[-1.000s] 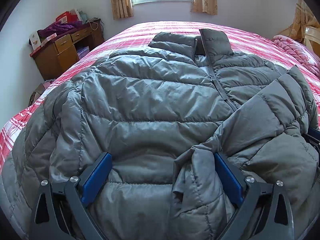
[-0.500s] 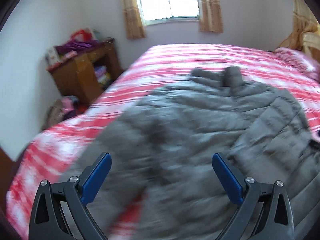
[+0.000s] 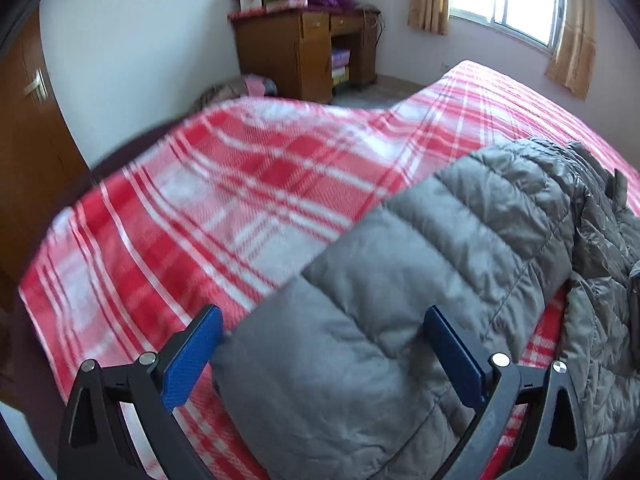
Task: Fold large clothes
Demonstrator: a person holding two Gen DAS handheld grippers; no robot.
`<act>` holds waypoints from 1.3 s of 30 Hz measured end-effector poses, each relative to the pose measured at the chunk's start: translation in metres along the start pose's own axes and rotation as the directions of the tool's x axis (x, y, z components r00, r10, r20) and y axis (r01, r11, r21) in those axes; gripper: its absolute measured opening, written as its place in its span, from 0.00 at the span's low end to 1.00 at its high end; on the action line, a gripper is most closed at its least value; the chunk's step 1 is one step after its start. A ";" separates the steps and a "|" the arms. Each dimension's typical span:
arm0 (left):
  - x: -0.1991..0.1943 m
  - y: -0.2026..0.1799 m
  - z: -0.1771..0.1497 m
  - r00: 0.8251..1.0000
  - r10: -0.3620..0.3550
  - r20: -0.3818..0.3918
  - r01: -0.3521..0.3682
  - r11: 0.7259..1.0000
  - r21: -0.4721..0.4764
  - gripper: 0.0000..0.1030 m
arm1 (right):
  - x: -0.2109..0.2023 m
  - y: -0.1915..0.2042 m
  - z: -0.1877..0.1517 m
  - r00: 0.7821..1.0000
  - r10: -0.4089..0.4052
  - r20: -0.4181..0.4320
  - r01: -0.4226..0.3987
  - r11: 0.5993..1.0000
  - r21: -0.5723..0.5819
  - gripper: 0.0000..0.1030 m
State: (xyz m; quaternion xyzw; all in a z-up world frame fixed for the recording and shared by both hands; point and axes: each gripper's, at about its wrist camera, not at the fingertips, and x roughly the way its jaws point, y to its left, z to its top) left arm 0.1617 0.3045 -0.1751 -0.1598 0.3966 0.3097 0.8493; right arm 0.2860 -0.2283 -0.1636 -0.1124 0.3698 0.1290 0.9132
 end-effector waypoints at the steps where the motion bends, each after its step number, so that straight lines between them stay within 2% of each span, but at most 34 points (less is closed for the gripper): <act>1: 0.003 -0.001 -0.001 0.999 -0.035 -0.005 0.035 0.999 -0.011 0.97 | -0.001 -0.001 0.001 1.000 -0.005 0.002 0.005 1.000 0.016 0.84; 3: 0.002 -0.007 -0.004 0.998 -0.060 0.002 0.060 0.998 -0.016 0.74 | -0.005 -0.005 0.005 1.000 -0.008 0.018 0.007 0.998 0.056 0.84; 4: 0.001 -0.013 -0.003 0.997 -0.079 -0.003 0.079 0.997 0.000 0.49 | -0.008 -0.006 0.006 1.000 -0.006 0.025 0.004 0.998 0.068 0.84; 5: -0.001 -0.020 0.000 0.995 -0.096 -0.007 0.096 0.995 0.016 0.36 | -0.011 -0.008 0.008 0.999 -0.004 0.033 0.001 0.997 0.078 0.84; 7: -0.014 -0.032 0.010 0.994 -0.110 0.021 0.109 0.993 0.039 0.28 | -0.016 -0.010 0.011 0.999 -0.013 0.050 0.008 0.996 0.083 0.85; 9: -0.033 -0.043 0.019 0.991 -0.110 0.073 0.105 0.992 0.070 0.27 | -0.018 -0.012 0.013 0.998 -0.024 0.066 0.018 0.996 0.084 0.88; 12: -0.065 -0.071 0.036 0.976 -0.131 0.172 0.108 0.985 0.136 0.27 | -0.018 -0.015 0.011 0.997 -0.029 0.072 0.022 0.994 0.103 0.88; 17: -0.098 -0.127 0.055 0.949 -0.231 0.217 0.179 0.955 0.236 0.26 | -0.014 -0.025 0.005 0.997 -0.024 0.068 0.014 0.988 0.152 0.88; 22: -0.121 -0.200 0.058 0.914 -0.341 0.221 0.256 0.904 0.342 0.26 | -0.015 -0.035 0.000 0.997 -0.022 0.069 0.009 0.983 0.182 0.88; 25: -0.124 -0.243 0.053 0.898 -0.383 0.216 0.277 0.873 0.401 0.26 | -0.015 -0.042 0.000 0.997 -0.024 0.072 0.009 0.980 0.198 0.88; 30: -0.122 -0.305 0.031 0.890 -0.428 0.160 0.307 0.819 0.484 0.26 | -0.014 -0.054 0.002 0.997 -0.048 0.067 0.033 0.977 0.212 0.88; 36: -0.121 -0.376 0.000 0.877 -0.468 0.106 0.324 0.740 0.589 0.26 | -0.003 -0.073 0.018 0.994 -0.099 0.054 0.085 0.973 0.217 0.88; 37: -0.120 -0.385 -0.003 0.878 -0.468 0.099 0.323 0.733 0.599 0.28 | -0.002 -0.075 0.019 0.993 -0.101 0.053 0.087 0.972 0.220 0.88; 39: -0.119 -0.406 -0.013 0.884 -0.460 0.084 0.311 0.712 0.630 0.44 | 0.000 -0.080 0.021 0.993 -0.102 0.052 0.088 0.969 0.231 0.88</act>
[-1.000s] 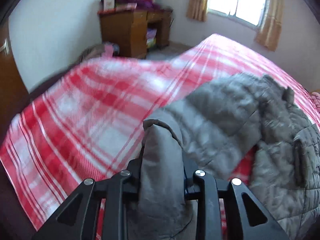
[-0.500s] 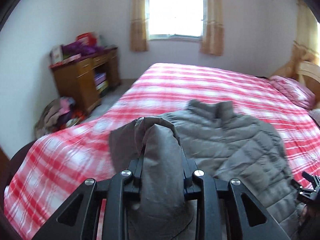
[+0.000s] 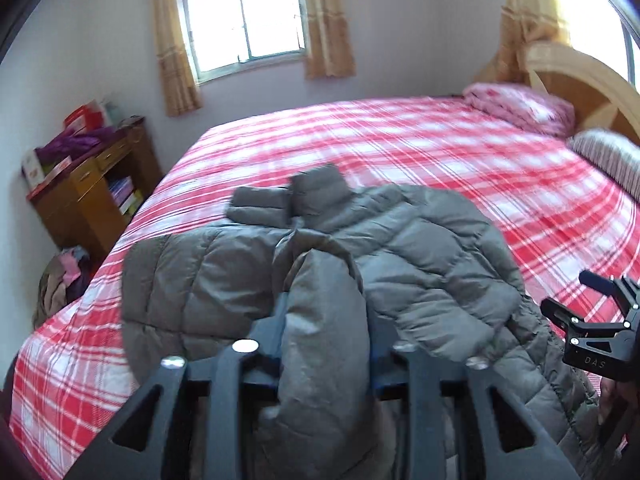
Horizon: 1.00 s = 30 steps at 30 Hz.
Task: Fold large clothes
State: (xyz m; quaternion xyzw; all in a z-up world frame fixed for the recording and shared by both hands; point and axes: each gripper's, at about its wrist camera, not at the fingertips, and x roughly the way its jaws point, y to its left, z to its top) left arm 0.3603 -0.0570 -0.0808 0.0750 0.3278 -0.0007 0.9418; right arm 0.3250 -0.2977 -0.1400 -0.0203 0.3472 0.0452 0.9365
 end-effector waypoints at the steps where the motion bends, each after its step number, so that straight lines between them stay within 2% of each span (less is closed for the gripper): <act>1: 0.003 -0.008 0.001 1.000 0.003 -0.003 -0.003 1.000 0.015 0.60 | 0.001 -0.002 0.001 1.000 0.003 -0.001 -0.003 1.000 0.005 0.88; 2: 0.004 -0.017 0.001 1.000 0.013 0.003 -0.014 0.999 0.029 0.74 | 0.002 -0.003 0.001 1.000 0.006 -0.001 -0.006 1.000 0.010 0.88; 4: 0.002 -0.028 -0.001 0.999 0.037 0.035 -0.039 0.998 0.055 0.79 | 0.005 -0.005 -0.001 1.000 0.010 -0.008 -0.009 1.000 0.013 0.88; 6: 0.003 -0.033 -0.005 0.998 0.048 0.032 -0.050 0.996 0.076 0.80 | 0.008 -0.006 -0.004 1.000 0.014 -0.019 -0.013 1.000 0.011 0.88; 11: -0.011 -0.004 -0.010 0.996 0.057 0.073 -0.059 0.998 0.024 0.81 | 0.013 -0.008 -0.008 0.999 0.019 -0.046 -0.019 1.000 -0.001 0.88; 14: -0.019 0.026 -0.018 0.990 0.110 0.091 -0.110 0.994 -0.014 0.85 | 0.013 -0.008 -0.004 0.998 0.026 -0.051 -0.025 1.000 0.003 0.88; 20: -0.018 0.091 -0.043 0.977 0.208 0.048 -0.203 0.974 -0.098 0.85 | -0.001 0.017 0.013 0.993 0.114 -0.042 -0.115 0.993 -0.017 0.88; 23: -0.005 0.118 -0.060 0.958 0.287 -0.001 -0.285 0.951 -0.121 0.85 | -0.006 0.036 0.024 0.978 0.205 -0.040 -0.206 0.979 -0.015 0.88; 25: 0.007 0.136 -0.073 0.948 0.313 -0.055 -0.318 0.936 -0.155 0.85 | -0.006 0.048 0.028 0.966 0.256 -0.046 -0.257 0.966 -0.010 0.88; 29: 0.028 0.164 -0.094 0.924 0.351 -0.150 -0.378 0.899 -0.222 0.85 | 0.006 0.083 0.032 0.923 0.372 -0.097 -0.376 0.926 -0.035 0.88; 30: 0.032 0.168 -0.099 0.919 0.357 -0.167 -0.389 0.892 -0.230 0.85 | 0.011 0.089 0.031 0.916 0.384 -0.113 -0.390 0.920 -0.037 0.85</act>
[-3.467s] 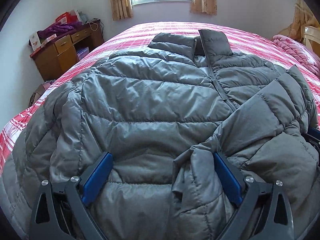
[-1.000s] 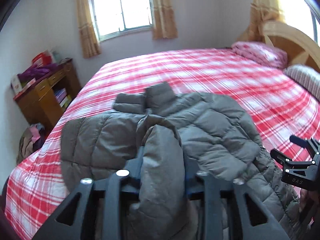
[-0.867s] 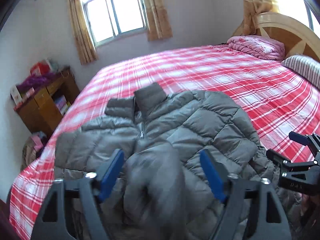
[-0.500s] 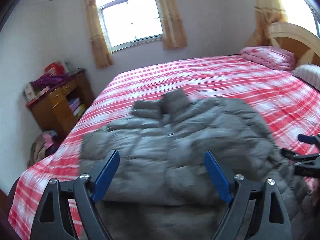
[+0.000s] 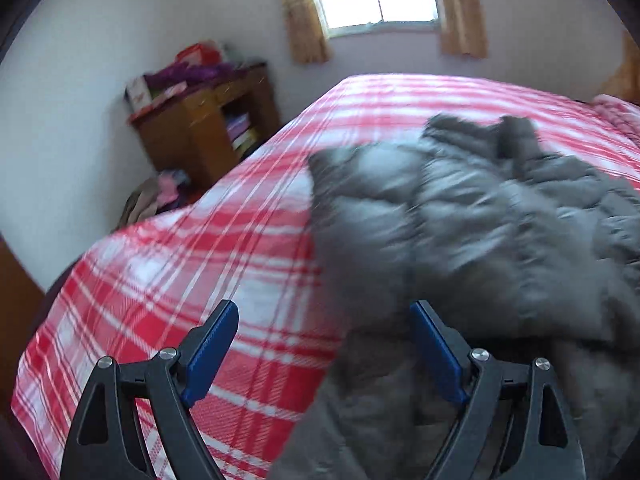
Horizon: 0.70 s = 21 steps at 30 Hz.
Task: Fold large clothes
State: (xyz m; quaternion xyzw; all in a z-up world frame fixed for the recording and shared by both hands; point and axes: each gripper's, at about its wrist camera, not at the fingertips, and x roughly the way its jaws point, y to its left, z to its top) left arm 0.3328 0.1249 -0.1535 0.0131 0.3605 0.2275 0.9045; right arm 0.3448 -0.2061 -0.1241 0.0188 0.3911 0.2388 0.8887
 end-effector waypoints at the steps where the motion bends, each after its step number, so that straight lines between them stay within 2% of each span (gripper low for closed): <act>1: 0.004 0.003 -0.002 1.000 0.009 -0.011 -0.009 1.000 -0.007 0.85 | 0.009 0.003 -0.001 1.000 0.010 -0.028 -0.010 1.000 0.000 0.70; 2: 0.009 0.007 -0.006 1.000 0.017 -0.025 -0.017 1.000 -0.018 0.85 | 0.020 0.006 -0.002 0.998 0.024 -0.064 -0.024 1.000 0.001 0.57; 3: 0.013 0.010 -0.009 0.999 0.023 -0.038 -0.024 0.999 -0.028 0.85 | 0.030 0.008 -0.004 0.994 0.046 -0.102 -0.046 0.999 0.002 0.34; 4: 0.016 0.012 -0.012 0.998 0.028 -0.049 -0.030 0.999 -0.033 0.85 | 0.034 0.007 -0.005 0.992 0.051 -0.112 -0.051 0.999 0.005 0.27; 7: 0.027 0.022 -0.019 0.996 0.029 -0.086 -0.034 0.998 -0.062 0.85 | 0.031 0.004 -0.013 0.995 0.038 -0.097 -0.037 0.999 0.011 0.17; 11: 0.035 0.032 -0.024 0.994 0.000 -0.112 -0.012 0.994 -0.105 0.85 | 0.012 -0.006 -0.030 0.997 0.019 -0.080 -0.018 1.000 0.016 0.14; 13: 0.037 0.034 -0.024 0.993 -0.014 -0.118 0.000 0.993 -0.115 0.85 | 0.006 -0.012 -0.040 0.995 0.030 -0.100 -0.029 0.999 0.014 0.14; 17: 0.031 0.031 -0.019 0.992 -0.015 -0.124 0.003 0.996 -0.093 0.85 | 0.006 -0.021 -0.053 0.989 0.054 -0.139 -0.053 0.999 0.013 0.14; 20: 0.017 0.034 -0.008 0.993 -0.039 -0.109 0.031 0.997 -0.074 0.85 | 0.004 -0.022 -0.054 0.989 0.050 -0.140 -0.050 0.999 0.007 0.15; 21: 0.010 0.035 -0.002 0.994 -0.047 -0.096 0.040 0.997 -0.066 0.85 | 0.001 -0.024 -0.053 0.990 0.044 -0.132 -0.043 0.999 0.011 0.27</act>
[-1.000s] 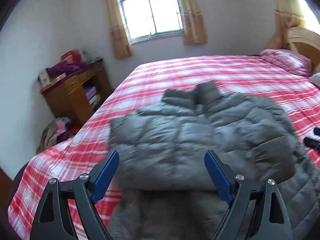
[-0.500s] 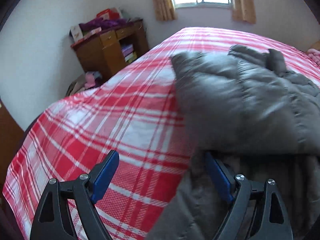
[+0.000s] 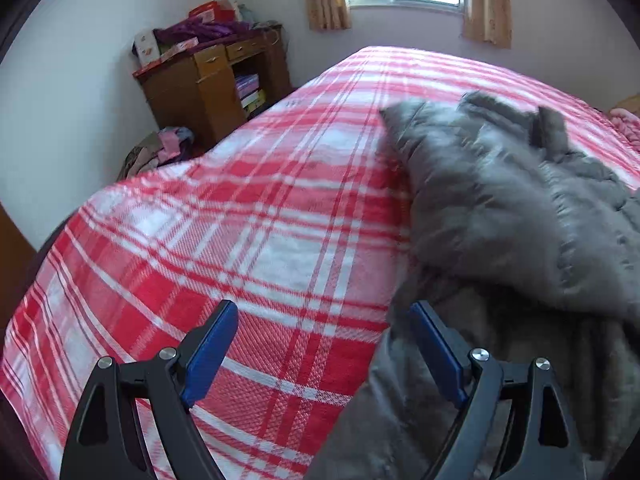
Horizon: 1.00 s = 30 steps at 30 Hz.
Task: Fold large clothes
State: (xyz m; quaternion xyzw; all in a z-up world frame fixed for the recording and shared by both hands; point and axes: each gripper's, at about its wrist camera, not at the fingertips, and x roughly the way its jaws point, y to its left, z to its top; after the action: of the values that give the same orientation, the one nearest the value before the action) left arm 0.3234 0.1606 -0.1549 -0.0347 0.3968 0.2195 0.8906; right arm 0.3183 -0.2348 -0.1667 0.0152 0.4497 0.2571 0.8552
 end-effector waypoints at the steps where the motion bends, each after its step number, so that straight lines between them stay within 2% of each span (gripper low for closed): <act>1: -0.008 0.001 0.005 1.000 -0.007 0.017 0.007 1.000 0.007 0.85 | -0.003 -0.002 0.000 1.000 -0.011 0.007 0.011 1.000 0.009 0.46; 3: -0.026 0.000 0.020 0.997 -0.030 0.068 0.028 0.999 0.029 0.85 | -0.015 -0.012 0.002 0.999 -0.040 0.035 0.038 0.998 0.052 0.55; 5: -0.038 -0.004 0.033 0.993 -0.052 0.106 0.047 0.998 0.050 0.85 | -0.027 -0.020 0.004 0.997 -0.044 0.057 0.039 0.996 0.086 0.55; 9: -0.048 -0.029 0.052 0.982 -0.110 0.151 0.095 0.990 0.101 0.85 | -0.050 -0.024 0.012 0.987 -0.129 0.094 0.120 0.988 0.099 0.56; 11: -0.045 -0.048 0.054 0.975 -0.154 0.162 0.134 0.983 0.129 0.85 | -0.062 -0.022 0.019 0.978 -0.164 0.133 0.151 0.983 0.105 0.56; 13: -0.036 -0.066 0.056 0.969 -0.196 0.153 0.173 0.973 0.156 0.85 | -0.064 -0.014 0.028 0.975 -0.157 0.159 0.142 0.985 0.101 0.56; 16: -0.012 -0.093 0.052 0.970 -0.212 0.116 0.191 0.967 0.168 0.85 | -0.050 0.004 0.042 0.979 -0.121 0.163 0.114 0.992 0.052 0.56; 19: 0.010 -0.107 0.043 0.978 -0.194 0.072 0.180 0.969 0.170 0.85 | -0.024 0.026 0.049 0.983 -0.097 0.157 0.100 0.995 -0.011 0.56; 24: 0.035 -0.111 0.032 0.983 -0.182 0.036 0.174 0.971 0.163 0.85 | 0.023 0.040 0.047 0.982 -0.133 0.130 0.141 0.988 -0.054 0.56; 30: 0.047 -0.112 0.025 0.982 -0.188 0.035 0.181 0.973 0.145 0.91 | 0.042 0.031 0.035 0.976 -0.162 0.143 0.169 0.985 -0.041 0.56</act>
State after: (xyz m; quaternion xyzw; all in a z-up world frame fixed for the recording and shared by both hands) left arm 0.4155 0.0822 -0.1837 -0.0027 0.3848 0.1081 0.9167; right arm 0.3515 -0.1815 -0.1698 -0.0270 0.3818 0.1953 0.9030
